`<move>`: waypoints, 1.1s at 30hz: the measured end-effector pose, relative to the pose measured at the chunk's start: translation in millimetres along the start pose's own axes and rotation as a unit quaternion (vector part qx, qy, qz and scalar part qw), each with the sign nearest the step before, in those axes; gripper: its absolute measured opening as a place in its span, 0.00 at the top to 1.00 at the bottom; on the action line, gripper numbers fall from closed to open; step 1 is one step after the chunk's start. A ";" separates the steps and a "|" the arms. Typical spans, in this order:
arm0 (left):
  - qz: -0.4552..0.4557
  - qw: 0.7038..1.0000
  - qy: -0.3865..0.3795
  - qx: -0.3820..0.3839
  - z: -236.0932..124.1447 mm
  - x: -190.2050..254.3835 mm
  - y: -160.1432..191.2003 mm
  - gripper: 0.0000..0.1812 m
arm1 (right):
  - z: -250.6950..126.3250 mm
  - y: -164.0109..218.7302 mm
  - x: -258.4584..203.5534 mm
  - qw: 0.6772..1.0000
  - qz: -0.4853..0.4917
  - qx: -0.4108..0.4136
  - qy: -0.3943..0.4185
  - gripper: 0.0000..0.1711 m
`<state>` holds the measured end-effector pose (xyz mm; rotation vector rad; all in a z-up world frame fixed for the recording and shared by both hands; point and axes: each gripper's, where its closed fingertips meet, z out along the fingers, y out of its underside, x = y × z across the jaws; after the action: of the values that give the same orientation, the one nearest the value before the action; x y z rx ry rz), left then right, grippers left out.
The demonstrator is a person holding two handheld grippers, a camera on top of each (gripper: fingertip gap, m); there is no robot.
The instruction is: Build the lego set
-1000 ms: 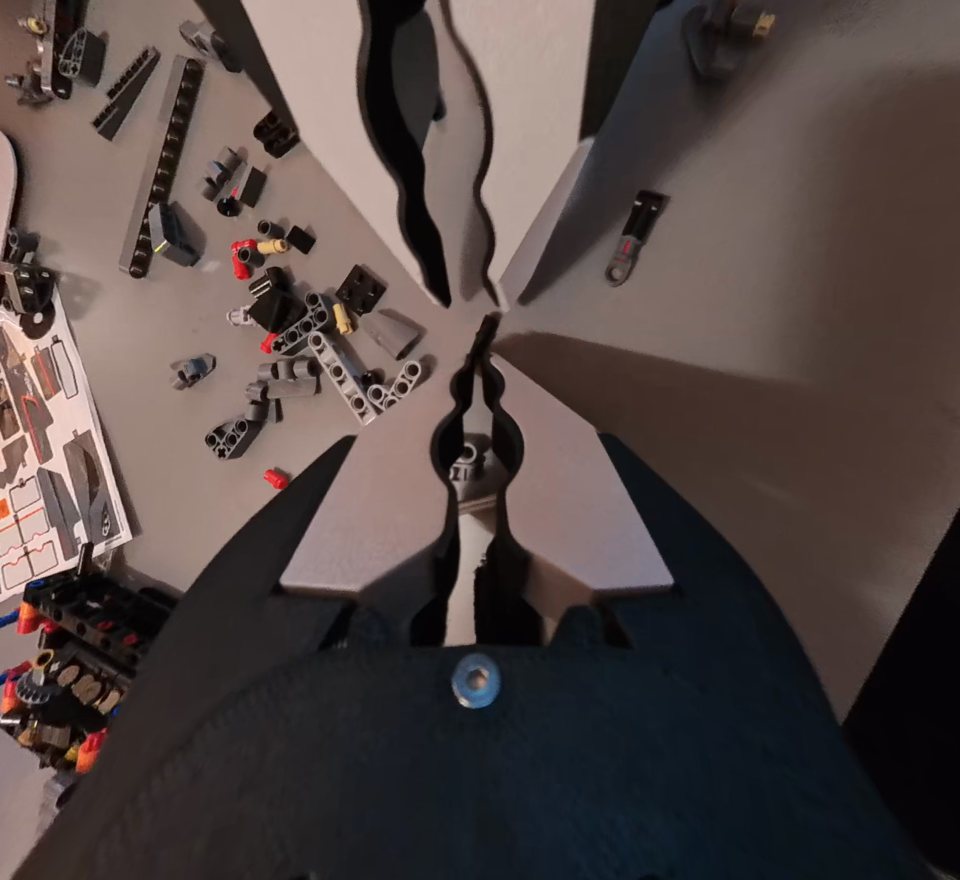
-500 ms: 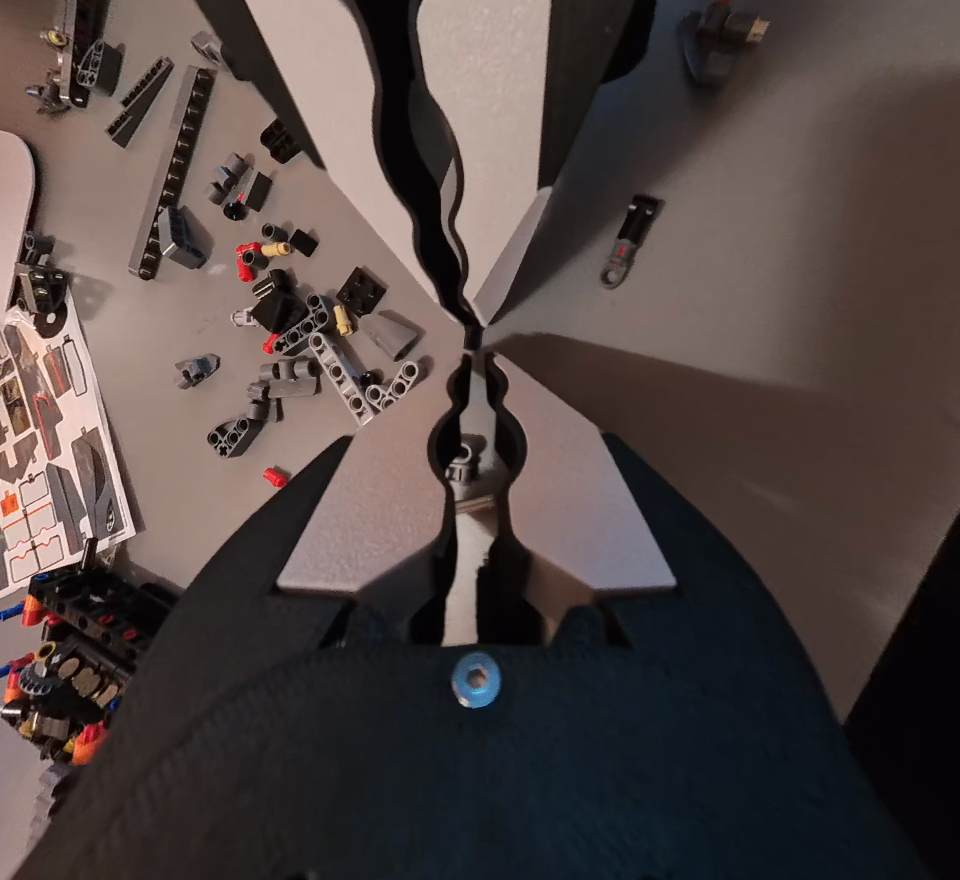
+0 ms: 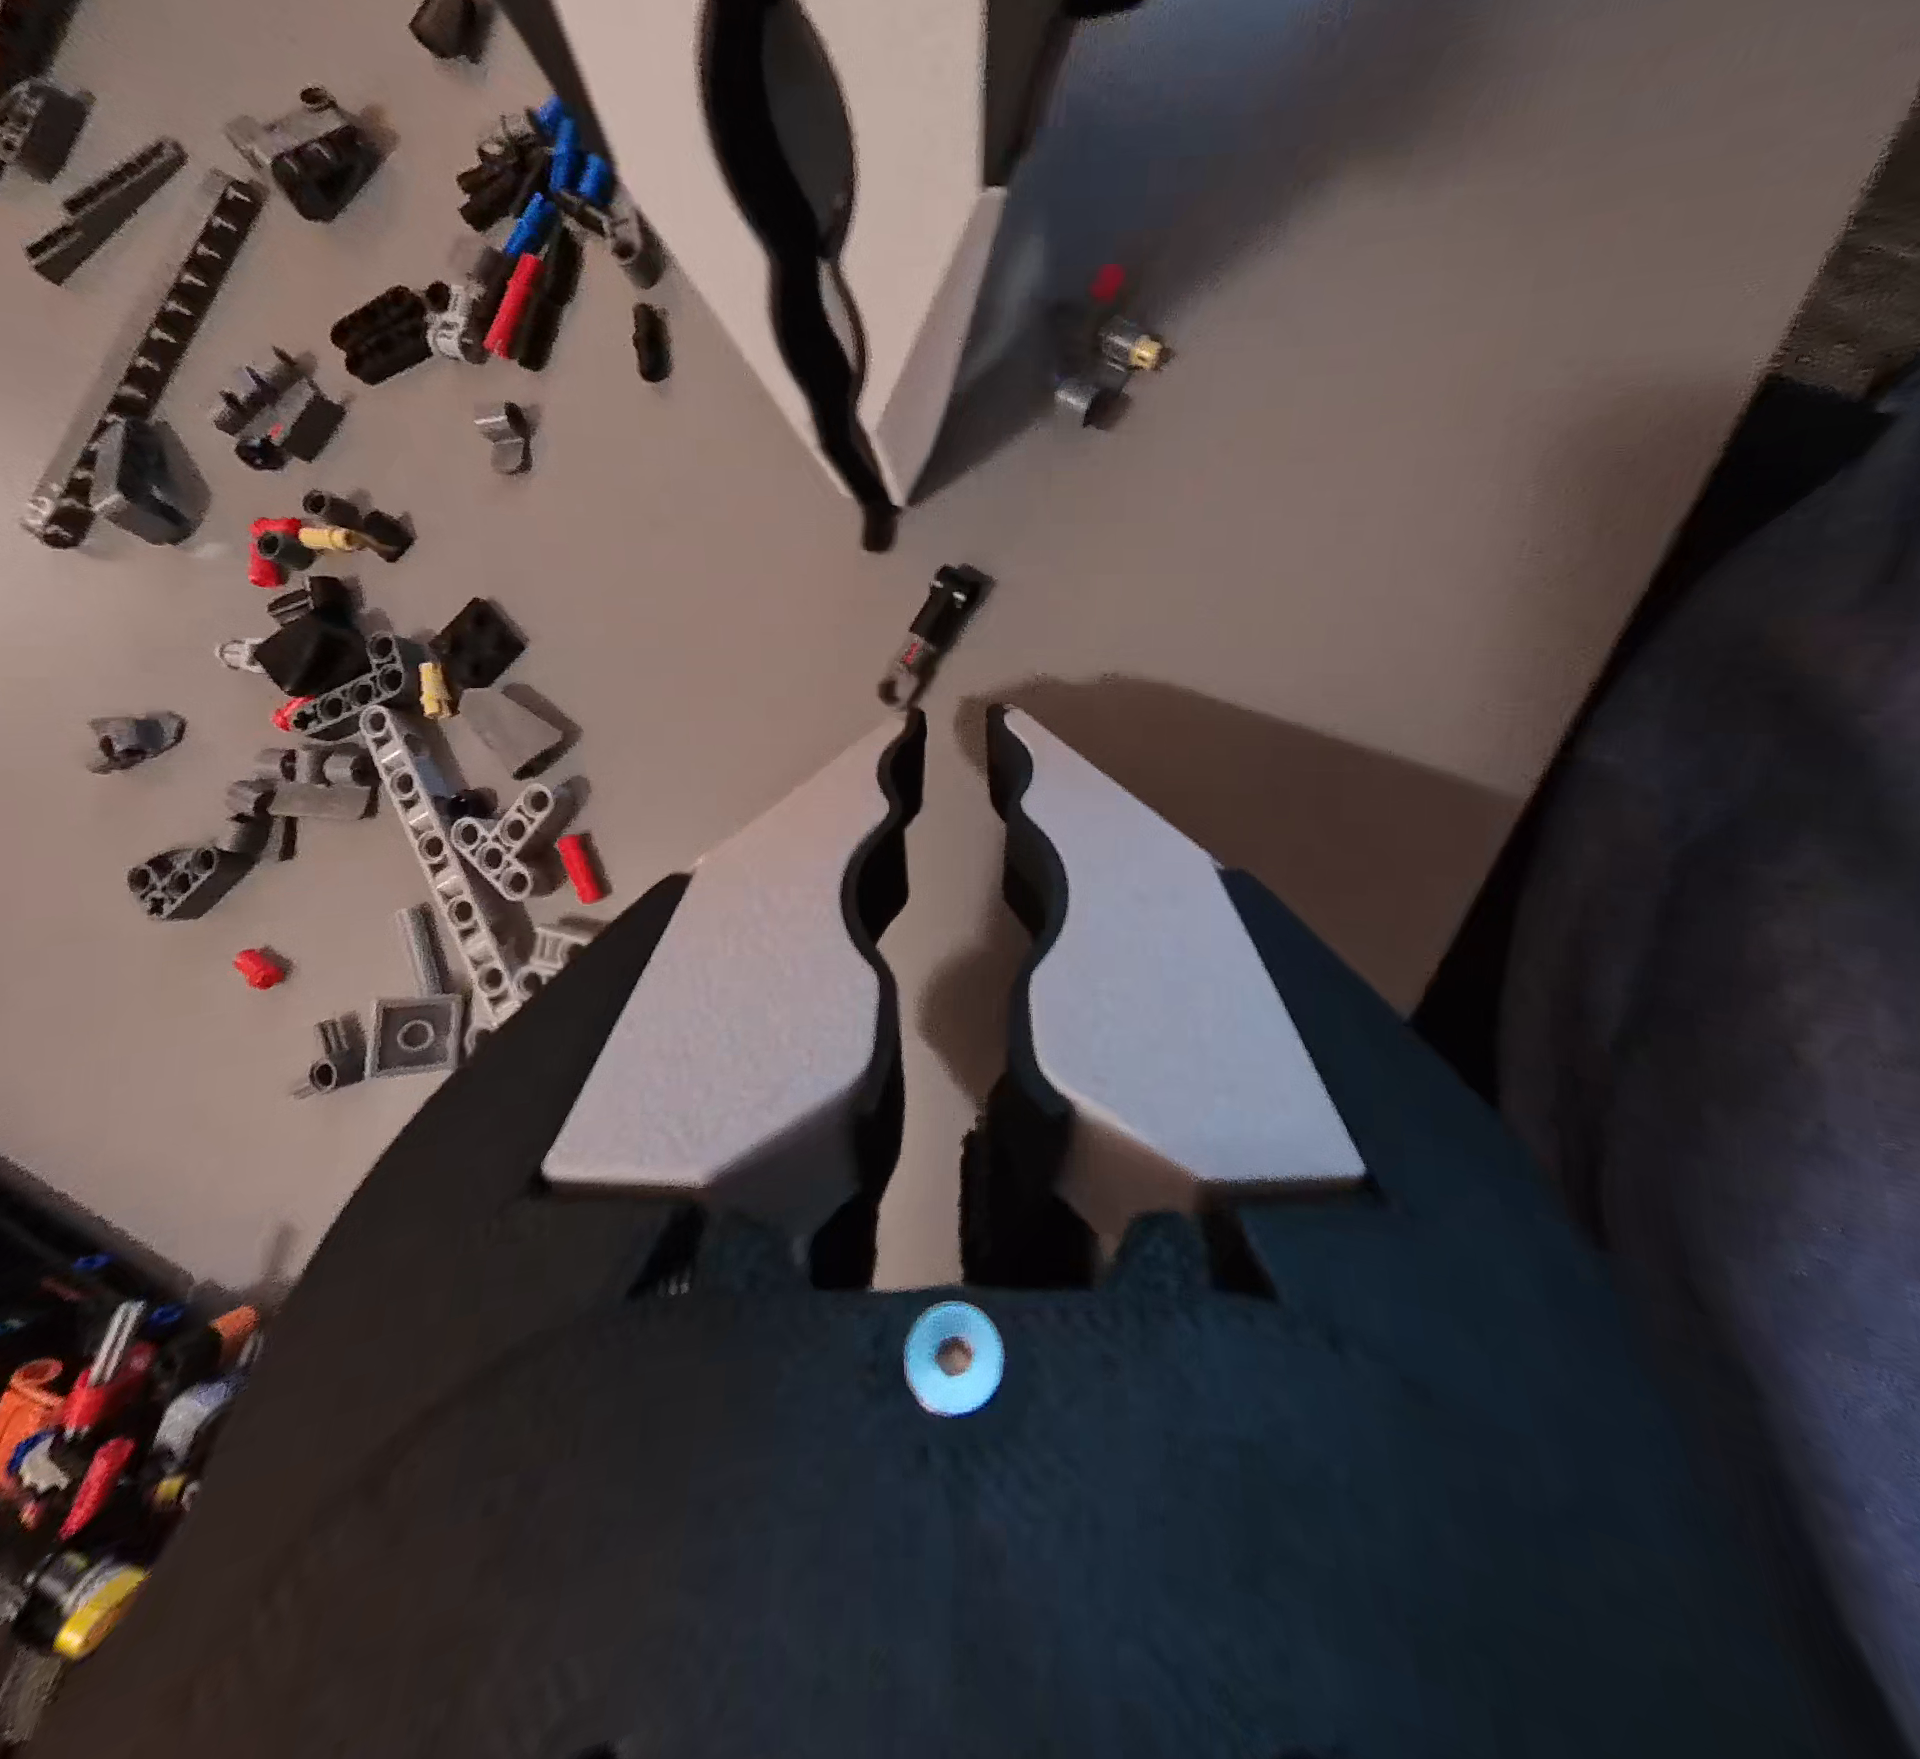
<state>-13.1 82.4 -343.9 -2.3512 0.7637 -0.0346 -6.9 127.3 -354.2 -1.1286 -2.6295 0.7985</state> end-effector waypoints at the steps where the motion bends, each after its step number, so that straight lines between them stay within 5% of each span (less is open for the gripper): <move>1: 0.003 1.000 -0.007 -0.002 2.6 -1.9 0.2 0.95 | 0.1 -0.8 -2.8 1.000 -0.002 0.003 -0.003 0.99; 17: 0.008 0.999 0.032 0.009 12.6 1.6 -0.6 0.89 | 3.6 -5.5 -21.4 1.000 -0.017 0.022 -0.003 0.99; 33: 0.015 1.000 0.011 0.014 18.0 0.6 -5.7 0.97 | 6.4 -8.5 -21.0 0.999 -0.018 0.018 0.020 0.99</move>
<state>-5.8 96.1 -354.7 -2.3159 0.8035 -0.0587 0.2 104.9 -354.0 -1.0728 -2.5850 0.8026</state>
